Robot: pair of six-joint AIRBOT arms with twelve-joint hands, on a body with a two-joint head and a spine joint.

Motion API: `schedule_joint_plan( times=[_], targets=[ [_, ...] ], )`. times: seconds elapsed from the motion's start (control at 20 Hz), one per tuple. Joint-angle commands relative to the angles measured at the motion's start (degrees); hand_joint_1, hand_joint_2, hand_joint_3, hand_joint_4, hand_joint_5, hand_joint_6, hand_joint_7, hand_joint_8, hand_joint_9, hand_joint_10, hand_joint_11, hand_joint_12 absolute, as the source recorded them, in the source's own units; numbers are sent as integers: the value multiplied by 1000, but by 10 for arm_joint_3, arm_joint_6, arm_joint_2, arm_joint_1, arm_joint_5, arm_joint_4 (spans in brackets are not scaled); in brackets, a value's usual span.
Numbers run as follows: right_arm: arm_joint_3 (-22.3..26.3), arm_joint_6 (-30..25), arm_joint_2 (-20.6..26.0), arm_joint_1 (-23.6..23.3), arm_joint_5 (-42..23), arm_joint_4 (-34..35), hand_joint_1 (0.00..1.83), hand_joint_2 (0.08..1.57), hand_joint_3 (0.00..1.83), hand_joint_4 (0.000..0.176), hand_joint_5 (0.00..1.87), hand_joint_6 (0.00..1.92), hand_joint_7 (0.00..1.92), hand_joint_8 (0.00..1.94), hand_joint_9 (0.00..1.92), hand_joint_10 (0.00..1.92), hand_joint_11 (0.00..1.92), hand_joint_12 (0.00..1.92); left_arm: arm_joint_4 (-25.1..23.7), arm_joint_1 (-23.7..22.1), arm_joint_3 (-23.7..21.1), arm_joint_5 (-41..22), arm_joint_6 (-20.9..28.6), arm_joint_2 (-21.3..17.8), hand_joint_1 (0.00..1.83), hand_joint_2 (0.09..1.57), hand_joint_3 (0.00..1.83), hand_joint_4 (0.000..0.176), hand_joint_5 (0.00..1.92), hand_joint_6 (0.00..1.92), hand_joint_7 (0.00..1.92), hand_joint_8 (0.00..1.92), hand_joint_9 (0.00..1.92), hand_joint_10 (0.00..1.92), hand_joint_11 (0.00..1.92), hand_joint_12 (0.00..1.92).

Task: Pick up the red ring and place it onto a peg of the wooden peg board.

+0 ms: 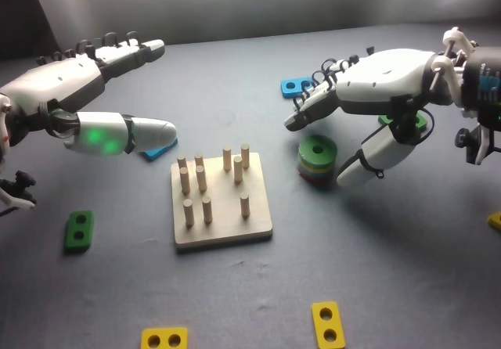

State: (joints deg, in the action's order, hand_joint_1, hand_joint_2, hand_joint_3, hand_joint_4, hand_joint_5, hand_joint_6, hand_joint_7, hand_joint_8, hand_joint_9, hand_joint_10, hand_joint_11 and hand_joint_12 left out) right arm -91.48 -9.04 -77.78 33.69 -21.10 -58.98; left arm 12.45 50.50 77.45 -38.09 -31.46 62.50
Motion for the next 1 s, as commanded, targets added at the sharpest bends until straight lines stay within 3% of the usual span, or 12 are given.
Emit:
schedule_joint_plan(
  times=[0.0,0.25,0.3,0.4,0.55,0.7,0.85,0.95],
  targets=[
    [-3,-3,-2,-9,-31,20,905,958,1,19,449,18,353,11,271,30,0,922,3,-9,4,-64,4,-2,381,1009,12,153,55,4,0,0,0,0,0,0],
    [-5,-3,-5,-10,-32,21,930,954,0,11,487,25,402,17,304,35,0,888,3,-10,4,-64,4,-2,365,991,0,146,50,5,0,0,0,0,0,0],
    [-5,-3,-7,-10,-32,21,926,953,0,20,495,25,413,16,318,38,0,916,3,-10,4,-64,4,-1,363,986,0,148,51,5,0,0,0,0,0,0],
    [-5,-3,-9,-10,-32,21,930,971,4,1,518,26,441,18,319,33,0,873,2,-10,4,-64,5,-1,361,1005,6,137,44,1,0,0,0,0,0,0],
    [-5,-4,-11,-10,-34,21,933,974,4,0,547,36,442,15,308,27,0,875,1,-12,4,-64,5,-1,371,1018,10,137,49,3,0,0,0,0,0,0],
    [-5,-4,-13,-11,-35,21,900,966,0,0,552,26,431,5,298,19,0,848,1,-13,4,-64,5,-1,363,1022,9,158,38,0,0,0,0,0,0,0],
    [-5,-4,-14,-11,-35,21,889,966,0,0,563,13,421,0,280,6,0,764,-1,-14,4,-63,5,-1,371,1031,10,149,35,1,0,0,0,0,0,0],
    [-6,-4,-15,-11,-35,21,912,960,0,0,585,14,432,3,287,7,0,789,-2,-15,4,-63,5,-1,365,1035,10,156,37,2,0,0,0,0,0,0]
  ],
)
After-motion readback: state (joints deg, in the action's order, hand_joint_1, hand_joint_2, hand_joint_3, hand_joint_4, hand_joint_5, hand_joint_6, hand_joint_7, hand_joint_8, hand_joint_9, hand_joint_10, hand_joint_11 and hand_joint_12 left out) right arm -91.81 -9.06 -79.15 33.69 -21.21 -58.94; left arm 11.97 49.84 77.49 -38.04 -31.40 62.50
